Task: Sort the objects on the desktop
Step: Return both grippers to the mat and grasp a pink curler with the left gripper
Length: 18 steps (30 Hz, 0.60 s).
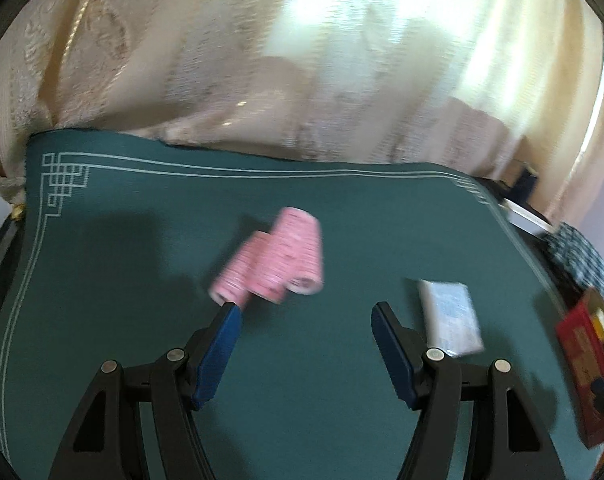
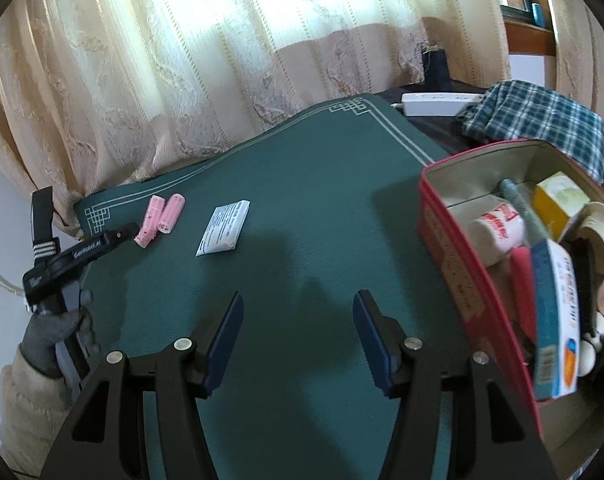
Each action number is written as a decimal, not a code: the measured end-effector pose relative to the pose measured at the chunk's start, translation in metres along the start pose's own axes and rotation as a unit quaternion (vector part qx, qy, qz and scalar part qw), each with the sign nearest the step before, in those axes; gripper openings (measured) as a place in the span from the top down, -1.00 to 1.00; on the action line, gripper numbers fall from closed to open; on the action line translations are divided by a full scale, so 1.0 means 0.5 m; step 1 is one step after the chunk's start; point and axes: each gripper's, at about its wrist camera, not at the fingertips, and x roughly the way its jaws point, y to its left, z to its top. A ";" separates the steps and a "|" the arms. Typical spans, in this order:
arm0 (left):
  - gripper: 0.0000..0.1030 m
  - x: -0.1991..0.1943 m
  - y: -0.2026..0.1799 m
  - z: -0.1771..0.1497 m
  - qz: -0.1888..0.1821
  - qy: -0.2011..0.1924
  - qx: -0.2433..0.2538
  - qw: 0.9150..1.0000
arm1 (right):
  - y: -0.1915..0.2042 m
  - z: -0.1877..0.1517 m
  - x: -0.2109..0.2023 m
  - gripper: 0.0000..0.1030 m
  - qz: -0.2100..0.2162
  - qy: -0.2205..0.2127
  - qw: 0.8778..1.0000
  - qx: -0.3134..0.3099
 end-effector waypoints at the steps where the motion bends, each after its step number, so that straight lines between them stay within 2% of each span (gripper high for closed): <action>1: -0.35 0.010 0.010 0.007 0.005 0.001 -0.001 1.000 | 0.000 0.000 0.007 -0.19 0.001 0.003 1.000 0.000; 9: -0.35 0.095 0.019 0.064 0.018 0.009 0.028 0.999 | -0.016 0.003 0.051 -0.19 -0.001 0.021 1.000 0.014; 15: -0.34 0.161 0.039 0.092 0.014 0.031 0.011 0.999 | -0.018 0.000 0.074 -0.19 -0.002 0.034 0.999 0.016; 17: -0.29 0.171 0.048 0.089 -0.009 0.038 0.002 0.999 | -0.018 -0.002 0.079 -0.19 -0.001 0.037 0.999 0.015; 18: -0.23 0.175 0.050 0.085 -0.031 0.044 -0.006 0.999 | -0.017 -0.002 0.080 -0.19 0.000 0.038 0.999 0.015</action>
